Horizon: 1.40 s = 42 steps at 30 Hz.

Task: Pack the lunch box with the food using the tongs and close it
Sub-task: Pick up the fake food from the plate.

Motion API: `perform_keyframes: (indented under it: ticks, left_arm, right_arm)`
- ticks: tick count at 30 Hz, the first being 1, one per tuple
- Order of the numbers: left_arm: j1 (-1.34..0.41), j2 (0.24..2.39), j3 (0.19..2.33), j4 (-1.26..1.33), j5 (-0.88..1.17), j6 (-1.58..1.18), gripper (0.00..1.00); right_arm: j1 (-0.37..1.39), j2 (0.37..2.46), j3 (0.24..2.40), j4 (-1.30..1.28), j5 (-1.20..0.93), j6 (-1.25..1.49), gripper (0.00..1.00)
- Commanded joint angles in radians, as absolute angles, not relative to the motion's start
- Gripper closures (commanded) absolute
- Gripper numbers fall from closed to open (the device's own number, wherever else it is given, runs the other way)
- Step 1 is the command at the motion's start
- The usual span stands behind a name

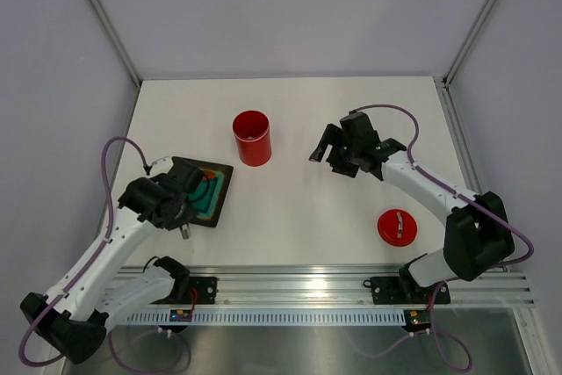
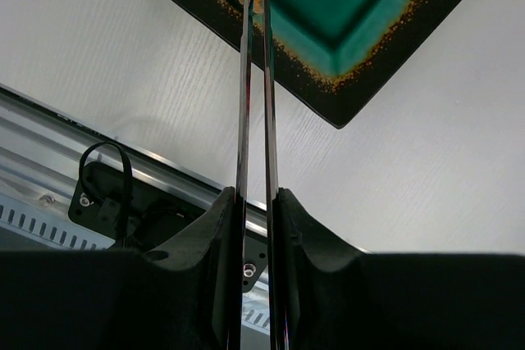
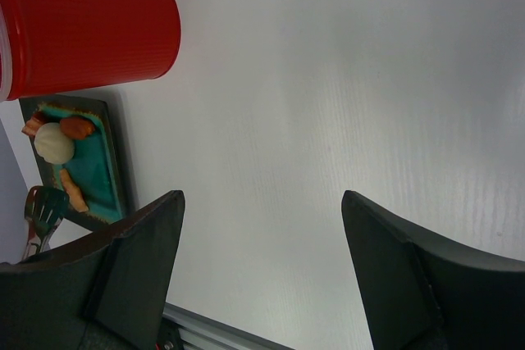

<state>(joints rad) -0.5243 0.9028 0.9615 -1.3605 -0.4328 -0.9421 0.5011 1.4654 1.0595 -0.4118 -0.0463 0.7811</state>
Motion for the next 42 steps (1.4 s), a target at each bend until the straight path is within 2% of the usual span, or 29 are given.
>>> perform_keyframes:
  ticks: [1,9,21,36,42]
  left_arm:
    - [-0.519,0.87,0.973,-1.551,-0.425,-0.94,0.78]
    - [-0.506,0.896,0.922,-1.548,-0.472,-0.994,0.8]
    - [-0.505,0.919,0.98,-1.549,-0.543,-1.006,0.81]
    - [-0.443,0.871,0.927,-1.549,-0.54,-0.969,0.82]
    - [-0.443,0.917,0.92,-1.548,-0.519,-0.957,0.81]
  right_arm:
    - [0.494,1.459,1.077,-0.376,-0.061,0.785,0.15]
    - [0.494,1.476,1.094,-0.376,-0.069,0.779,0.15]
    - [0.494,1.47,1.089,-0.379,-0.064,0.775,0.15]
    - [0.494,1.48,1.091,-0.37,-0.067,0.779,0.14]
    - [0.494,1.474,1.086,-0.367,-0.068,0.779,0.14]
